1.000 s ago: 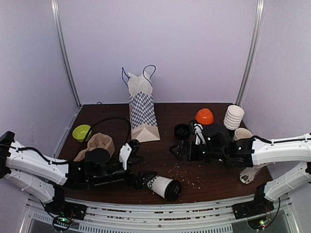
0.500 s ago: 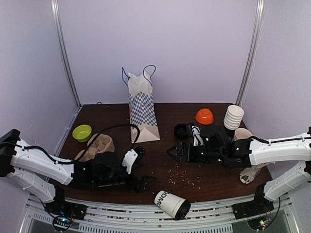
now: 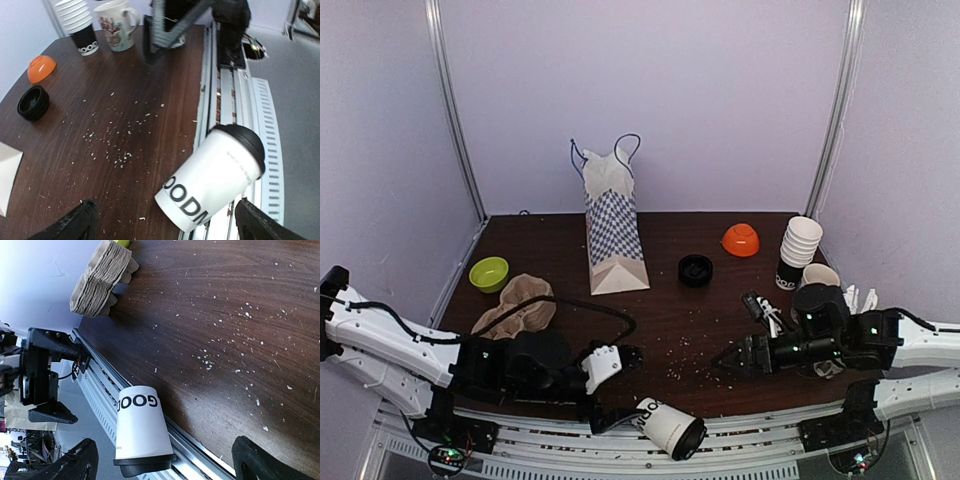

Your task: Pack the takeout coffee

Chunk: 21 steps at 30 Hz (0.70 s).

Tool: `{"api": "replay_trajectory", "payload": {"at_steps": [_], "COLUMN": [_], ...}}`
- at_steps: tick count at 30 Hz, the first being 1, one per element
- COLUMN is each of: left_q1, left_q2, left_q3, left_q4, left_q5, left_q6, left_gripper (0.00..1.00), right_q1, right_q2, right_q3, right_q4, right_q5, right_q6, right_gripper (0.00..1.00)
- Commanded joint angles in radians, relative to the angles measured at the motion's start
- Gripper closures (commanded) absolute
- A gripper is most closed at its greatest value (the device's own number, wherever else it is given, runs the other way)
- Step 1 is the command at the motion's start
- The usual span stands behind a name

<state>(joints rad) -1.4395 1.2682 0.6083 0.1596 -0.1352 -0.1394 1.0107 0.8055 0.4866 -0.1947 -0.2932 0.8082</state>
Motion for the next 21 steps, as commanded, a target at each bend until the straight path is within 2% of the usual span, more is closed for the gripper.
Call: {"api": "replay_trajectory", "payload": {"at_steps": [1,8,21], "left_q1": [-0.055,-0.097,-0.074], "left_q2": [0.064,0.164,0.402], "left_q3": [0.112,0.228,0.397], "left_q4": [-0.193,-0.356,-0.377], "left_q5": [-0.026,0.037,0.061], "left_q6": [0.281,0.412,0.53], "left_gripper": [0.02,0.02,0.02], "right_q1": [0.004,0.006,0.007], "right_q2": [-0.044,-0.015,-0.052], "right_q3": [-0.02,0.015,0.068], "right_q4": [-0.055,-0.057,-0.093], "right_q5": [-0.006,-0.013,-0.005], "right_q6": [0.039,0.005,-0.012], "right_gripper": [0.05,0.05,0.05]}}
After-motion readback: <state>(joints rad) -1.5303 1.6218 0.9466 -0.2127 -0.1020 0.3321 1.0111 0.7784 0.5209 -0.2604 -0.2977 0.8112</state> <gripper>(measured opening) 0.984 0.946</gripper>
